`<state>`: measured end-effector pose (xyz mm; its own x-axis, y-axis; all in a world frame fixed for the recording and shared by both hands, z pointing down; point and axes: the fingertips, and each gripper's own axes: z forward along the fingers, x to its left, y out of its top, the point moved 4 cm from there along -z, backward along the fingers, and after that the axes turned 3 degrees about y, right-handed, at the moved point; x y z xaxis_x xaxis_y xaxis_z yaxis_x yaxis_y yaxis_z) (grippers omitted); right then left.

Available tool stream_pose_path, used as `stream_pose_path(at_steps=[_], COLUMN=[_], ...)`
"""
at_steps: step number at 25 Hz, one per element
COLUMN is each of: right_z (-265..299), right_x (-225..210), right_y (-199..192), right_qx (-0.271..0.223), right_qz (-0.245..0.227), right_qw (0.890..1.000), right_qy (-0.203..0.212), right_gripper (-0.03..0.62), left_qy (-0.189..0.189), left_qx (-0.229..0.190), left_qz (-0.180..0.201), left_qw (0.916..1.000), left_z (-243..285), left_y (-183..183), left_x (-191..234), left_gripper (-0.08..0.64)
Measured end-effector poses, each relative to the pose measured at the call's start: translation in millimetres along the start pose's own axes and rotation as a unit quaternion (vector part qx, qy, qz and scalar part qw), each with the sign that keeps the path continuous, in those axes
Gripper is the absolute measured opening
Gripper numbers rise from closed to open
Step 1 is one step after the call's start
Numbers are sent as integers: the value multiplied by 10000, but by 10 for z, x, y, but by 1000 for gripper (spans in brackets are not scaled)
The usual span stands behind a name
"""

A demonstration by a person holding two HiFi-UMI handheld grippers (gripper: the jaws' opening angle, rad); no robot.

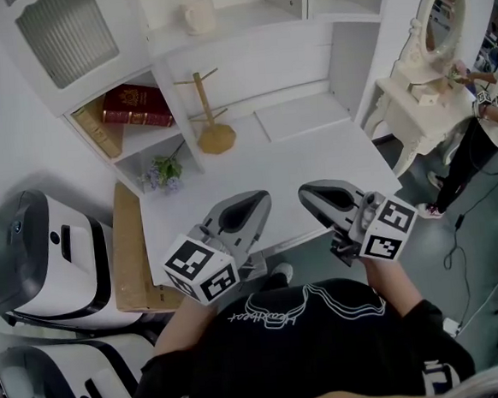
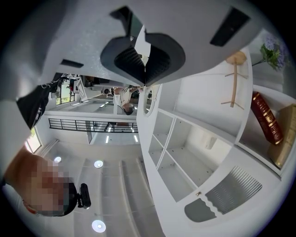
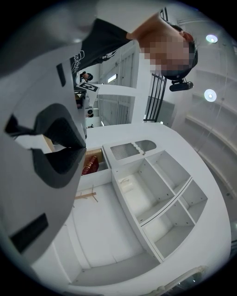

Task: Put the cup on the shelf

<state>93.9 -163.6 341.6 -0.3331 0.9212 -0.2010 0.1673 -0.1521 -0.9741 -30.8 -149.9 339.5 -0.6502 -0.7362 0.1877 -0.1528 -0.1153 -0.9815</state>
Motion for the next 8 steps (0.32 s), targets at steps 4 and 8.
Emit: stream_pose_path(at_steps=[4, 8], right_z=[-37, -34], right_x=[8, 9], right_y=[15, 31], right_qx=[-5, 2], right_qz=[-46, -70], right_qw=[10000, 10000], right_qy=[-30, -61], right_gripper=[6, 6], left_qy=[-50, -55], left_qx=[2, -1], left_qz=[18, 27], left_qw=[10000, 10000], left_z=[13, 3], left_y=[3, 11], left_x=[-44, -42], left_gripper=[5, 5])
